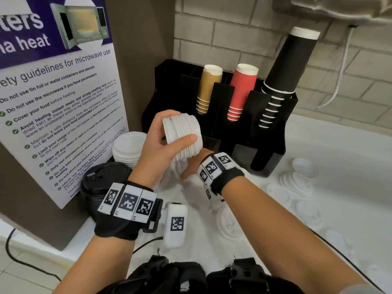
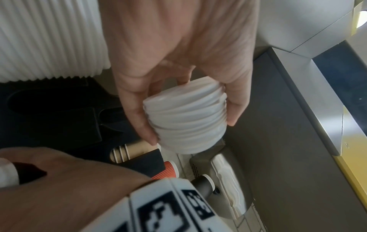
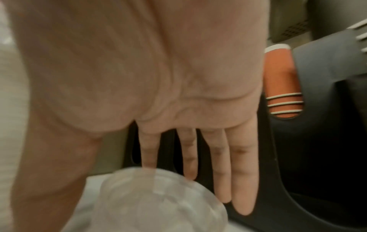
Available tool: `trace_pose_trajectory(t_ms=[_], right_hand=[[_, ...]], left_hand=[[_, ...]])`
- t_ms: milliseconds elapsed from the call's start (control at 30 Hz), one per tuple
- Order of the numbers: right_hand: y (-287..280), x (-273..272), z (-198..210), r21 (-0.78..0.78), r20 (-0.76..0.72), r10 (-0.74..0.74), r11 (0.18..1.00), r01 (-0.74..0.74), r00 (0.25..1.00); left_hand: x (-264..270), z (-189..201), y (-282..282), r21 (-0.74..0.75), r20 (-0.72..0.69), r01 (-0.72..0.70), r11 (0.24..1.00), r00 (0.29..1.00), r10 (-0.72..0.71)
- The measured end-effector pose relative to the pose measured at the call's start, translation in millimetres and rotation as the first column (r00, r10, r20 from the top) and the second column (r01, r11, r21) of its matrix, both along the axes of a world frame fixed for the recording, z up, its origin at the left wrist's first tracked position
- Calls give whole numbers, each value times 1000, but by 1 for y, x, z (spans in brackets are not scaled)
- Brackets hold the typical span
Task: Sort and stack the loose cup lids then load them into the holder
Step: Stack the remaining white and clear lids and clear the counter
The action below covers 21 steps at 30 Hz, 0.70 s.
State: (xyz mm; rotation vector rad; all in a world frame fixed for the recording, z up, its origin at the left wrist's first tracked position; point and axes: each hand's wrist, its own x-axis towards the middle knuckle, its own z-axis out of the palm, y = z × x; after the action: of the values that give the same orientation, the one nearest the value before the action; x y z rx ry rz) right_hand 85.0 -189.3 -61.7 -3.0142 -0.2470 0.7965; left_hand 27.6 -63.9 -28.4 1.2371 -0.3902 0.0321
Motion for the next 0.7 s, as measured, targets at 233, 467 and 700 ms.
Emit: trace_pose_trajectory(t_ms=[233, 467, 700], right_hand=[[4, -1, 6, -87, -35, 83, 992, -86, 996], [-12, -16, 18, -18, -89, 53, 998, -55, 995], [-35, -23, 26, 209, -29, -33, 977, 38, 999]], left_hand=[[-1, -3, 5, -14, -11, -8, 1000, 1000, 8], [-5, 0, 3, -2, 3, -8, 1000, 1000, 8], [-9, -2, 2, -4, 19, -8, 1000, 1000, 8]])
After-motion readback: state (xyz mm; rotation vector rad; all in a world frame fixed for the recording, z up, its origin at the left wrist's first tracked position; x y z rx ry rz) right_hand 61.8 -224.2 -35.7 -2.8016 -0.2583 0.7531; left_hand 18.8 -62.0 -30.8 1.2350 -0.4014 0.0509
